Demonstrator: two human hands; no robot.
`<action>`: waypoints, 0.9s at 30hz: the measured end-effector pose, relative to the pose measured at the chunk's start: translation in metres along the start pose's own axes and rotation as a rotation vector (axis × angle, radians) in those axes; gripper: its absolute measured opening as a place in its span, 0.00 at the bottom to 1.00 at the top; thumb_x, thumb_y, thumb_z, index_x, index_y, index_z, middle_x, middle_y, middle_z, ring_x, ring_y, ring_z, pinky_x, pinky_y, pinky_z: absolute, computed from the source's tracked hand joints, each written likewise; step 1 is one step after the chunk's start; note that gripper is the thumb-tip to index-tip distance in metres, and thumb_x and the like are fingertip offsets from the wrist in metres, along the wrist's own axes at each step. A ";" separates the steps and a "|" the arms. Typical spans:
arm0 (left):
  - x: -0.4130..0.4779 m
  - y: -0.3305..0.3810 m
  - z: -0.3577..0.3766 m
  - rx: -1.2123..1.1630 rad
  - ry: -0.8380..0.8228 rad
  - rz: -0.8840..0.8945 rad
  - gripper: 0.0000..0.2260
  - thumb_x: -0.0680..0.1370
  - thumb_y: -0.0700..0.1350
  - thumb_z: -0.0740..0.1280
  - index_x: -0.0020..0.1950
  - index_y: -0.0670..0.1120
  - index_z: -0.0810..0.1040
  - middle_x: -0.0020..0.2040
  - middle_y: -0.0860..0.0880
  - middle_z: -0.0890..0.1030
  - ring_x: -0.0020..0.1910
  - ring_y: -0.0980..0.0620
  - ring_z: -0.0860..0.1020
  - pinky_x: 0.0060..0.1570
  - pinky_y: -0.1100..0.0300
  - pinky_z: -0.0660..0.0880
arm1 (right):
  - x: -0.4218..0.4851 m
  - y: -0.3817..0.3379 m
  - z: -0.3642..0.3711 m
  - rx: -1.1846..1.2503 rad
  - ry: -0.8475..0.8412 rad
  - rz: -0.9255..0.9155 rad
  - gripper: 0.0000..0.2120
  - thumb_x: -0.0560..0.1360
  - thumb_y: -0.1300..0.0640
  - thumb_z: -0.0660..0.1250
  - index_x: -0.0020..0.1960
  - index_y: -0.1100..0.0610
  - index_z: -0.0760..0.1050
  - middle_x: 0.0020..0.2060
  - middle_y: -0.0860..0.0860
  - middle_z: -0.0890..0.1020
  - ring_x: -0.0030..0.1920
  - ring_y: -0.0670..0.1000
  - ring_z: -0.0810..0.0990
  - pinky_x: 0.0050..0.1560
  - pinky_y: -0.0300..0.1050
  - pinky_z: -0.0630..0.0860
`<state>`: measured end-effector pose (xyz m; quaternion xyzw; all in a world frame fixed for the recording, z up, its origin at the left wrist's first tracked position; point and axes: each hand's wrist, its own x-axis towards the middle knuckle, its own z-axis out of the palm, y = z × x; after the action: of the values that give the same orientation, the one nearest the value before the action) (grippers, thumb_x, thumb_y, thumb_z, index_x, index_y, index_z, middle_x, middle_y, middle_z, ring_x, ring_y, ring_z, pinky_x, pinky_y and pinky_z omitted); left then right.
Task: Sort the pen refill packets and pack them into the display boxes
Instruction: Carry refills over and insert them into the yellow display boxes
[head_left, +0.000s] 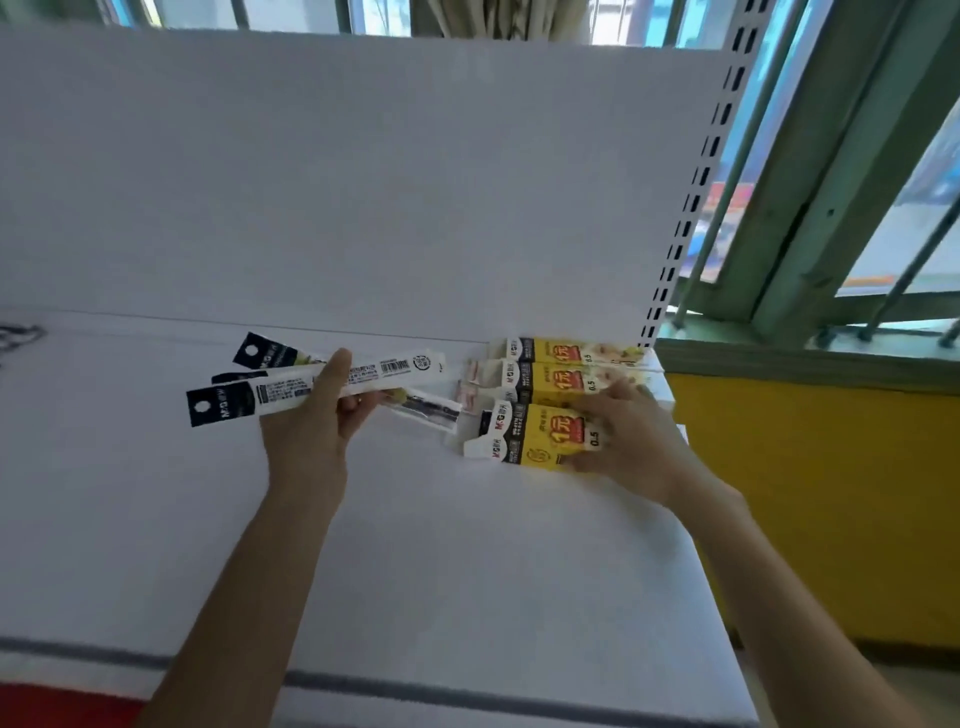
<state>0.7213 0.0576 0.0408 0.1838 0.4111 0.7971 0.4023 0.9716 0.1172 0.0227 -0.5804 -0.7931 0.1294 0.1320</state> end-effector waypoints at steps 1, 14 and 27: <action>-0.001 0.000 0.000 -0.002 -0.012 0.009 0.08 0.74 0.36 0.68 0.39 0.47 0.73 0.27 0.54 0.78 0.27 0.60 0.76 0.31 0.66 0.78 | -0.001 0.001 0.001 0.068 0.001 -0.008 0.33 0.65 0.50 0.75 0.67 0.48 0.69 0.60 0.51 0.70 0.66 0.55 0.64 0.66 0.56 0.64; 0.000 -0.025 -0.020 0.644 -0.204 -0.148 0.01 0.73 0.41 0.70 0.42 0.46 0.81 0.43 0.43 0.84 0.37 0.52 0.83 0.37 0.61 0.81 | 0.003 0.003 0.004 0.163 0.001 -0.087 0.30 0.64 0.54 0.76 0.64 0.52 0.72 0.58 0.47 0.73 0.58 0.49 0.71 0.64 0.49 0.66; -0.008 -0.016 -0.017 0.353 -0.074 -0.069 0.09 0.77 0.45 0.65 0.47 0.40 0.79 0.36 0.45 0.84 0.32 0.47 0.83 0.30 0.62 0.79 | 0.007 0.007 0.007 0.174 -0.023 -0.115 0.32 0.64 0.53 0.77 0.65 0.50 0.71 0.61 0.46 0.73 0.60 0.48 0.71 0.63 0.45 0.67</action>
<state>0.7231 0.0483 0.0185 0.2666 0.5354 0.6911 0.4057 0.9737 0.1259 0.0144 -0.5189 -0.8121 0.1967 0.1803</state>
